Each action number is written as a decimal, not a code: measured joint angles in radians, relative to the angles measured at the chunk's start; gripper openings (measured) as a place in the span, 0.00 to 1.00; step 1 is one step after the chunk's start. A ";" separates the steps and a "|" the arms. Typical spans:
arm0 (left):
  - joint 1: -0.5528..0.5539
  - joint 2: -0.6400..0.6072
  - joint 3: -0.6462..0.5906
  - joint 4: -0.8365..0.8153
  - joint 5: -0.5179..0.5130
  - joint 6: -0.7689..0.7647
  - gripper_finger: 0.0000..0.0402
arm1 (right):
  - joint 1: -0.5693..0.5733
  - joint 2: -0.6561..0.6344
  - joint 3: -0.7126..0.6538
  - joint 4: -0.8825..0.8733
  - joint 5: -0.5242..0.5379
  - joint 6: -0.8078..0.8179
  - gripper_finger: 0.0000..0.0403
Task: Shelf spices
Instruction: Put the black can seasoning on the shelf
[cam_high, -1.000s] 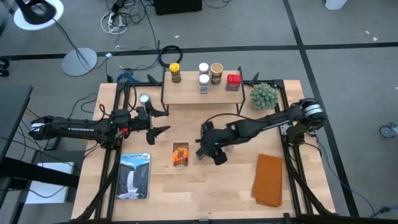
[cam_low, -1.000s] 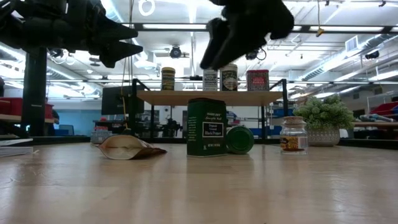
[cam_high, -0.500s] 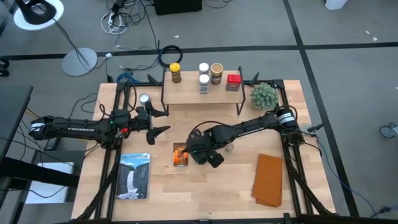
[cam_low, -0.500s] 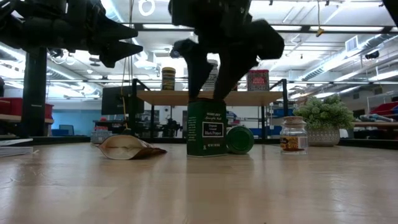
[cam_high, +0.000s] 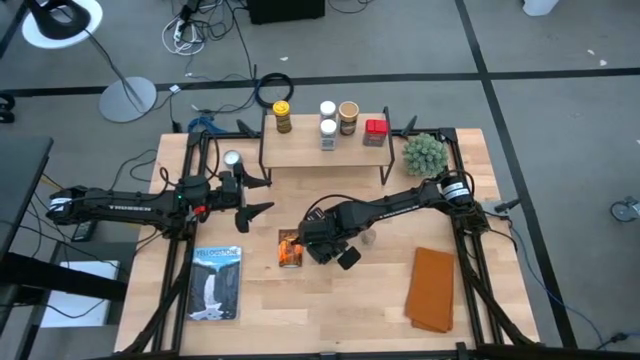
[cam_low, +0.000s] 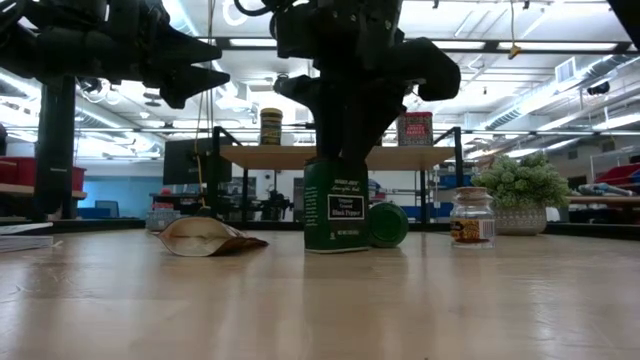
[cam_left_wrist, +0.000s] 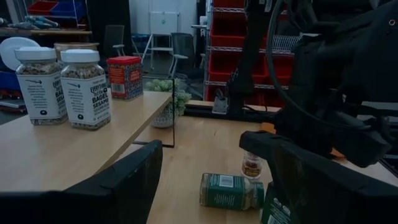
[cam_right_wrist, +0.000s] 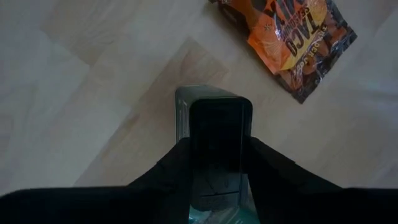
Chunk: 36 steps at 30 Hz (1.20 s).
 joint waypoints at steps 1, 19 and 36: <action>0.000 0.000 0.000 0.000 0.000 0.000 0.77 | 0.000 0.000 0.000 0.000 0.000 0.001 0.30; 0.000 0.000 0.000 0.000 0.000 0.000 0.77 | -0.146 -0.306 -0.001 -0.202 0.115 0.150 0.30; 0.000 0.000 0.000 -0.001 0.000 0.000 0.77 | -0.546 -0.440 -0.001 -0.339 0.148 0.095 0.31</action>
